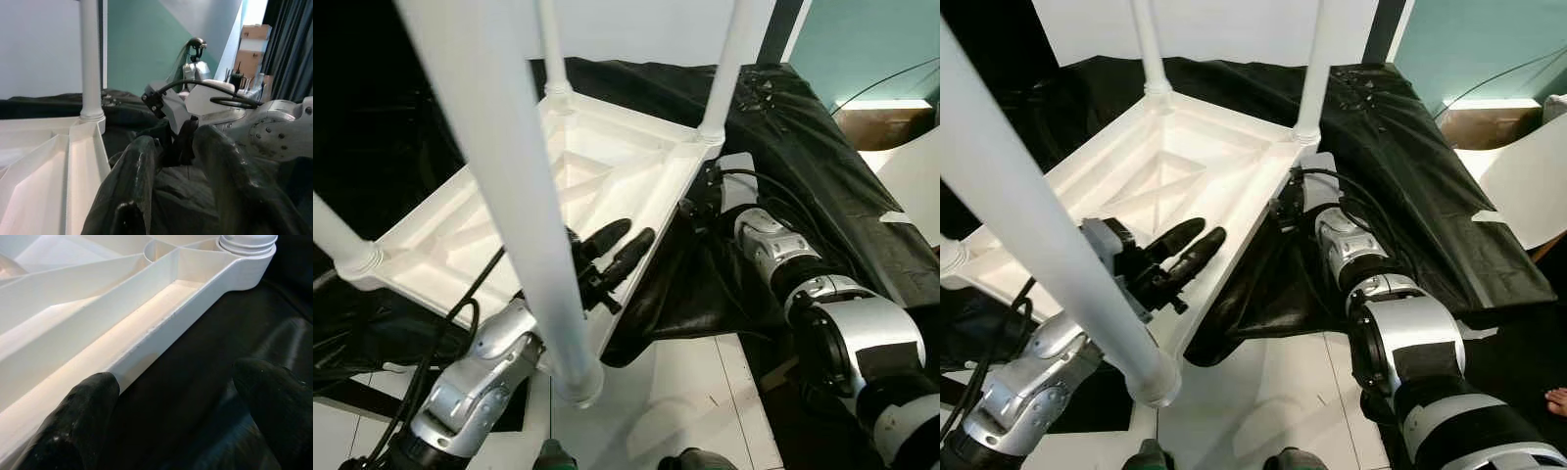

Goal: Building children table

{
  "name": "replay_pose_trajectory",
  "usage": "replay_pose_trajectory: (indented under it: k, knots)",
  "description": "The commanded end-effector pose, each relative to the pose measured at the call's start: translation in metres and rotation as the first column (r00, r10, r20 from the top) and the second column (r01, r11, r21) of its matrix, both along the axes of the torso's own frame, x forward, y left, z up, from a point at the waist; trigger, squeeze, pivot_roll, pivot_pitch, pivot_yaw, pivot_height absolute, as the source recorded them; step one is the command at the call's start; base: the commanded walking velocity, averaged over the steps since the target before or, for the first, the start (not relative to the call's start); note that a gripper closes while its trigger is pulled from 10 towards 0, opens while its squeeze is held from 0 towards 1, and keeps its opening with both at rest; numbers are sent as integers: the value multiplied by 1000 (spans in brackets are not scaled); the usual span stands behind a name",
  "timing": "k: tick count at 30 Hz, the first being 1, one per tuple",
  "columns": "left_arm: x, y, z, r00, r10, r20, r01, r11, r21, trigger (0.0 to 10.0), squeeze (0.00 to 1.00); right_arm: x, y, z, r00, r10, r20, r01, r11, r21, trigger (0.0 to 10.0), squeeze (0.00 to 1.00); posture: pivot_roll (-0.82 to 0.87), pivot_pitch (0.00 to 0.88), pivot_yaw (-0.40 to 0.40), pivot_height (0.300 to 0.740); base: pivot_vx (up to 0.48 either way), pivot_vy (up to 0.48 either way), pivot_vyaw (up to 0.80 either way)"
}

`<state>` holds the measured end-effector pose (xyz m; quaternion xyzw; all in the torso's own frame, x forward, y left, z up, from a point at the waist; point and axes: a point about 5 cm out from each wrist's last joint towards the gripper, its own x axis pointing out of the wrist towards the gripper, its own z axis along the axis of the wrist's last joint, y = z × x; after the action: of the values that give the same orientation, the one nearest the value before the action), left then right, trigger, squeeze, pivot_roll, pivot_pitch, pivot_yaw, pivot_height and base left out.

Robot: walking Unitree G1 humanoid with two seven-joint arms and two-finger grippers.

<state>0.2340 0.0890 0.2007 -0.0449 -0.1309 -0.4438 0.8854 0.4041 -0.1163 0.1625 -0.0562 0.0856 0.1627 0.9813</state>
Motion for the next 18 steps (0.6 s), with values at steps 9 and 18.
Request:
replay_pose_trajectory:
  k: [9, 18]
  knots:
    - [21, -10, -12, 984, 178, -12, -176, 978, 114, 10000, 0, -1, 20, 6, 993, 110, 45, -110, 994, -14, 10000, 0, 86, 77, -29, 740, 0, 0, 0]
    - [26, 61, -14, 967, 251, 49, -255, 932, 258, 10000, 0, -5, -14, -5, 995, -1, 102, 1, 1000, 0, 10000, 0, 84, 62, -20, 740, 0, 0, 0]
